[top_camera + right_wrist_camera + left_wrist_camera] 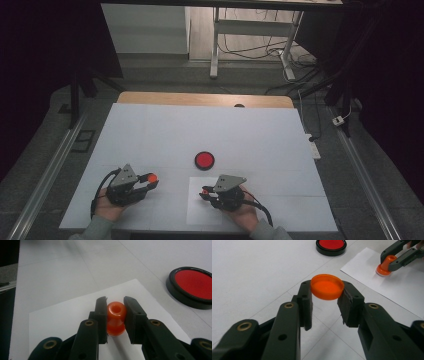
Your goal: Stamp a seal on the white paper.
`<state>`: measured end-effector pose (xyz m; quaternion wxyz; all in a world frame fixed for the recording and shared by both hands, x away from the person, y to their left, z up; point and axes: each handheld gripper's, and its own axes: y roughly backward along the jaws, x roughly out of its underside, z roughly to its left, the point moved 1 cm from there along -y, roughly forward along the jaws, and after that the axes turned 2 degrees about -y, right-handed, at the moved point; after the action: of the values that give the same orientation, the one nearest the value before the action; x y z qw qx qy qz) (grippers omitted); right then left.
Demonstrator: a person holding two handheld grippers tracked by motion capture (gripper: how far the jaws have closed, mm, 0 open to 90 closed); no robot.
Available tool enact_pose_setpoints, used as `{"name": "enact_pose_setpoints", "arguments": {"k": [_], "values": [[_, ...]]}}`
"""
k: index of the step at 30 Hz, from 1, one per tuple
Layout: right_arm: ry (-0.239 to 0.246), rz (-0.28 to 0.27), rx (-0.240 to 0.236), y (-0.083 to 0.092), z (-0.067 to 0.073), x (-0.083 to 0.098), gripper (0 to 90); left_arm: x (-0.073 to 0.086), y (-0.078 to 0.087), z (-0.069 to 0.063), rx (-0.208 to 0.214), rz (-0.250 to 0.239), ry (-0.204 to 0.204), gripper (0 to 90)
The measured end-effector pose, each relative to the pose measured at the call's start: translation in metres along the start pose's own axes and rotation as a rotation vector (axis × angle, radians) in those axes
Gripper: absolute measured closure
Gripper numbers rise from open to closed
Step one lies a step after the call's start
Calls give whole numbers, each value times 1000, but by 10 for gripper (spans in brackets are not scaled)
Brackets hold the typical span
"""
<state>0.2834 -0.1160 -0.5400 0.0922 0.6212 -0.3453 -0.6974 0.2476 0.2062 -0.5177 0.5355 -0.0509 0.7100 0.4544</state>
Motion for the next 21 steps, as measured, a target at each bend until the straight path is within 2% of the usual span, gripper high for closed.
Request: {"name": "enact_pose_setpoints", "arguments": {"k": [21], "values": [[3, -13, -7, -1, 0, 2, 727, 0, 1, 0, -3, -3, 2, 647]]}}
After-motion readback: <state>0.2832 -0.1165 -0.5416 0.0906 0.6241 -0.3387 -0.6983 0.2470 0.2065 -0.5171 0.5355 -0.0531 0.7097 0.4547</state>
